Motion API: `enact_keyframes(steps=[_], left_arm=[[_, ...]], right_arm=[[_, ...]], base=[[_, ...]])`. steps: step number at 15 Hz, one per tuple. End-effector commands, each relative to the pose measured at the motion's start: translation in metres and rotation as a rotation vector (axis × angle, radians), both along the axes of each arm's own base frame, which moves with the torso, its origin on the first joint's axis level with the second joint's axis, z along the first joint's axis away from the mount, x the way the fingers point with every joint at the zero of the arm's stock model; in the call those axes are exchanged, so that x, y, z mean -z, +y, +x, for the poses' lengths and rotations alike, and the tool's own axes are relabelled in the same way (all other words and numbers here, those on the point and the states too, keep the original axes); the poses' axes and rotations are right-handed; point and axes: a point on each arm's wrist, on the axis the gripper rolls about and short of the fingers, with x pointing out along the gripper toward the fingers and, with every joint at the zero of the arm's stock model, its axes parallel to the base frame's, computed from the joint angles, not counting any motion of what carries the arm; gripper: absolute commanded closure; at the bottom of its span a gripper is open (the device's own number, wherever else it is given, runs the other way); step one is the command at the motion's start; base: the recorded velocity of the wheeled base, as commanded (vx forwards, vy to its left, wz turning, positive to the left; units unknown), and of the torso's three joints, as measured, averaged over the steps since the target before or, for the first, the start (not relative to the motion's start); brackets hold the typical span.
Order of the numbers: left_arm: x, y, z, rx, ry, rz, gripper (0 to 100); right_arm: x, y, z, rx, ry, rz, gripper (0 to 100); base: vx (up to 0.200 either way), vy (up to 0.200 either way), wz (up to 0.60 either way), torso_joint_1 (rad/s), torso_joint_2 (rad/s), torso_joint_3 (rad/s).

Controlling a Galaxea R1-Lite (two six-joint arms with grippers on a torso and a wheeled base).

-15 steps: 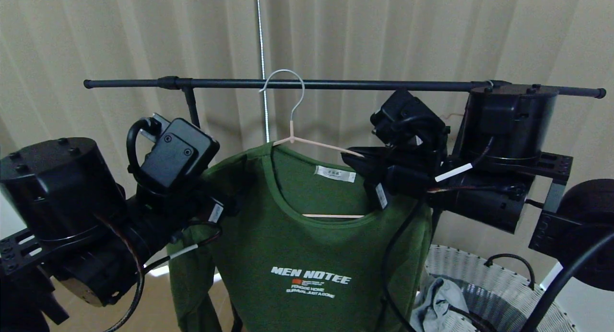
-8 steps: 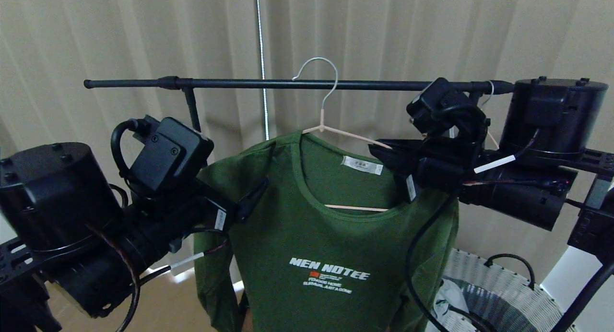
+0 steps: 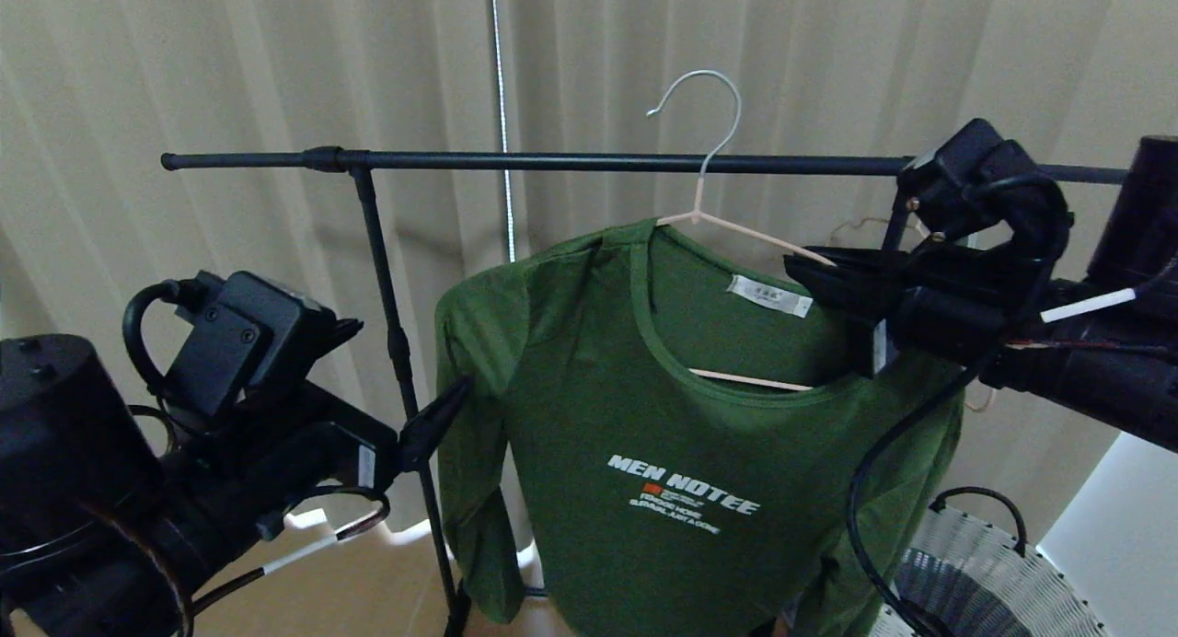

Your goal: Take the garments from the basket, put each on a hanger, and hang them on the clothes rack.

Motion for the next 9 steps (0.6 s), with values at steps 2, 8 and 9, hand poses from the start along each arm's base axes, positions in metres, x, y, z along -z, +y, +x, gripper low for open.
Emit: enact_keyframes(steps=[2,8,9], left_arm=[[0.007,0.011,-0.007,-0.030,0.018,0.006,0],[0.021,0.007,0.007,0.050,0.095,0.003,0],[0.023,0.006,0.010,0.044,0.103,0.007,0]], right_arm=[[-0.006,-0.014,-0.023,0.000,-0.033,0.020,100],[-0.009,-0.017,-0.032,-0.082,-0.043,0.033,100],[-0.008,-0.018,-0.033,-0.084,-0.041,0.034,100]], base=[[0.000,0.000,0.00,0.000,0.00,0.000],[0.000,0.000,0.00,0.000,0.00,0.000],[0.000,0.000,0.00,0.000,0.00,0.000]])
